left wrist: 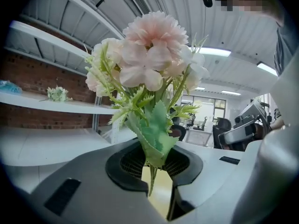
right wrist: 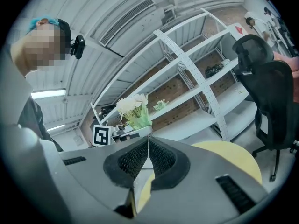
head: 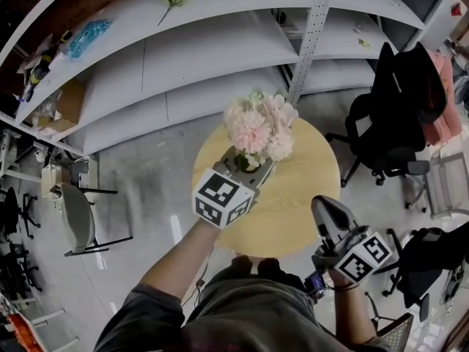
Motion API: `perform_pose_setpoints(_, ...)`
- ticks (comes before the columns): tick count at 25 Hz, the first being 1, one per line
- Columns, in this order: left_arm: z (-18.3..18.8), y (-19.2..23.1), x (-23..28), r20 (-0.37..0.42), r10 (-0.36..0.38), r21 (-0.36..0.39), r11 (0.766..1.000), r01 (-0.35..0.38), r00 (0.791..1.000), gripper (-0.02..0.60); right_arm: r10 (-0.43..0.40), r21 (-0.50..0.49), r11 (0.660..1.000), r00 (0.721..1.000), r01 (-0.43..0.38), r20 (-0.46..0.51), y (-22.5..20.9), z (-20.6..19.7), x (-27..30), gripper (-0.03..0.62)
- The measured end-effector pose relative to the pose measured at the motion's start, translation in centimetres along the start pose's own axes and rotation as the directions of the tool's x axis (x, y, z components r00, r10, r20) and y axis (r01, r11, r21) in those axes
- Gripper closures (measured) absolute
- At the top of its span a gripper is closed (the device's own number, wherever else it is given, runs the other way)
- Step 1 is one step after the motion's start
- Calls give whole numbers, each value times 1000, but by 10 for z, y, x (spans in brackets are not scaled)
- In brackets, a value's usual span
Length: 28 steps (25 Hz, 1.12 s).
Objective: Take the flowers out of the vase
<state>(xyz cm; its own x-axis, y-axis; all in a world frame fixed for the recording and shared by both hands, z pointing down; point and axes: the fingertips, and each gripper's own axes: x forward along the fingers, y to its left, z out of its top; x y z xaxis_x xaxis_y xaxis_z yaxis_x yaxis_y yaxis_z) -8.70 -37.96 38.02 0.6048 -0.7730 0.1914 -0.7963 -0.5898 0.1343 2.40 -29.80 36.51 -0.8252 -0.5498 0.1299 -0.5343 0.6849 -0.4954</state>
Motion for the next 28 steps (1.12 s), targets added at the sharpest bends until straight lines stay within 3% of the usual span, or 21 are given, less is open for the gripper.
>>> perform_pose_setpoints(15,-11,-2,-65,-2,18,-15,1000,-18,1000,499,76,-87,993,997,-76,-9,53,5,22,579)
perform_pose_setpoints(28,-15,0,-85,-4,6,-14,1000,-6,1000,499,56,-89,994,998,-57,-8,64,-2,22,579)
